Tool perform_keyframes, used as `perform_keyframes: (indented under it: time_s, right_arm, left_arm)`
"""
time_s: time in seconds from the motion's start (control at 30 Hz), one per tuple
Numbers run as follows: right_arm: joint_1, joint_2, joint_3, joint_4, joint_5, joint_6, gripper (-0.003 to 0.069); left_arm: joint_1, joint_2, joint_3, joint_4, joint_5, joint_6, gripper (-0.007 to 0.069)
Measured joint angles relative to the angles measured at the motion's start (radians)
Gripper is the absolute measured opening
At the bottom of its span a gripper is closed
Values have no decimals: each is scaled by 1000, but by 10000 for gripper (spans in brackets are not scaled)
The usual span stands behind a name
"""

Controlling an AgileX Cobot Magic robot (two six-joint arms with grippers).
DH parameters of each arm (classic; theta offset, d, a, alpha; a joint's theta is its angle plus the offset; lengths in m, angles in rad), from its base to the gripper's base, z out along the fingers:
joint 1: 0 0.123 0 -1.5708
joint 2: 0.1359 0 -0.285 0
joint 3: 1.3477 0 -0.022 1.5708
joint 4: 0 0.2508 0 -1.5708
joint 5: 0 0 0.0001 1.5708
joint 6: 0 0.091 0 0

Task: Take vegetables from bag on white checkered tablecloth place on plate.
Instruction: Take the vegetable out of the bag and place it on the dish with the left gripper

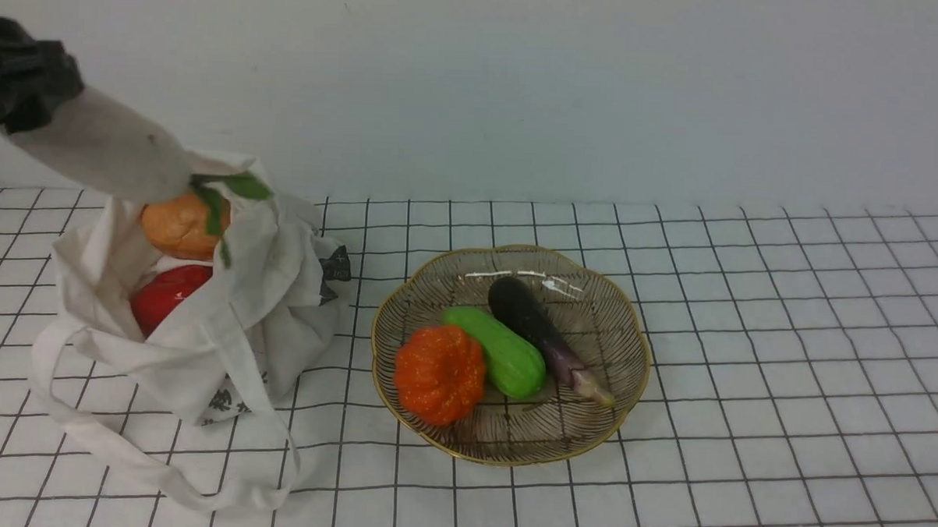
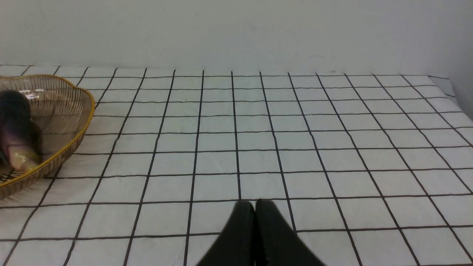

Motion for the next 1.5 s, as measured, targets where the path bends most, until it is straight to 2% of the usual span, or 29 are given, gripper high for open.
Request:
perform_keyframes:
  time_s: [0.2, 0.37, 0.5, 0.77, 1.13, 1.27, 1.37, 1.5]
  right_arm:
    - [0, 0, 0, 0, 0, 0, -16]
    - [0, 0, 0, 0, 0, 0, -16]
    - [0, 0, 0, 0, 0, 0, -16]
    - [0, 0, 0, 0, 0, 0, -16]
    - [0, 0, 0, 0, 0, 0, -16]
    - [0, 0, 0, 0, 0, 0, -16]
    - [0, 0, 0, 0, 0, 0, -16]
    - [0, 0, 0, 0, 0, 0, -16]
  left_arm:
    - [-270, 19, 0, -174, -58, 104, 402]
    - [-463, 156, 0, -248, -265, 201, 402]
    - [-564, 311, 0, -267, -379, 247, 402]
    - [-604, 565, -86, -274, -437, 251, 402]
    - [-604, 682, -128, -280, -436, 250, 405]
    - [-604, 686, -130, -280, -437, 253, 483]
    - [-604, 686, -131, -280, -437, 255, 601]
    - [-600, 685, -131, -280, -432, 258, 656]
